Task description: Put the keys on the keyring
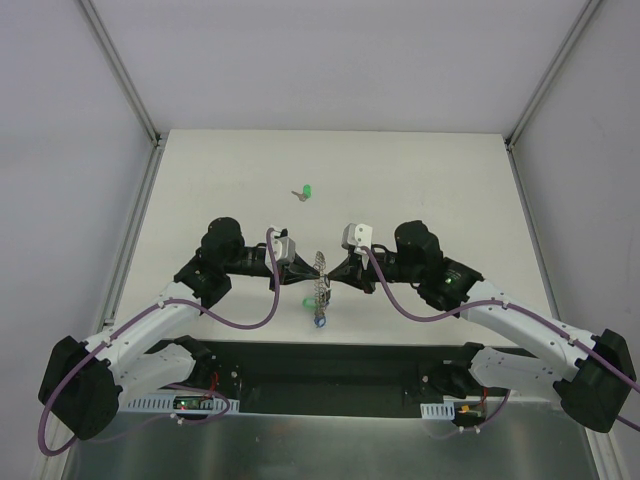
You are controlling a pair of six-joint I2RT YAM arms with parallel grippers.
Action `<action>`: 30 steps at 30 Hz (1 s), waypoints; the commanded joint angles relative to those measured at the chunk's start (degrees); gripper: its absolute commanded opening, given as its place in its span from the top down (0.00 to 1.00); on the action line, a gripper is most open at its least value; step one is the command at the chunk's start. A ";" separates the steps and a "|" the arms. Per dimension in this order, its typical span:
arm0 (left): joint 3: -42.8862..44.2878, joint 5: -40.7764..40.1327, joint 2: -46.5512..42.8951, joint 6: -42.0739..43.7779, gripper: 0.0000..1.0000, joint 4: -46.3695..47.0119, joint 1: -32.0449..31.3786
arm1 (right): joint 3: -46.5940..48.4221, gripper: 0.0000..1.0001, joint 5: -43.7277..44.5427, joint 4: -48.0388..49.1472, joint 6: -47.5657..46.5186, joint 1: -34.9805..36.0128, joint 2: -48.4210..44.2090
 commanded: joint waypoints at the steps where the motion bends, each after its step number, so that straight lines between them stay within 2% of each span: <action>1: 1.08 3.39 0.00 -0.66 1.00 4.31 -0.76 | 0.90 0.99 -2.27 3.28 0.19 -0.19 0.02; 30: 2.40 7.53 2.64 -3.83 1.00 4.93 -1.20 | 0.99 0.99 -5.35 3.19 -2.97 1.92 -0.16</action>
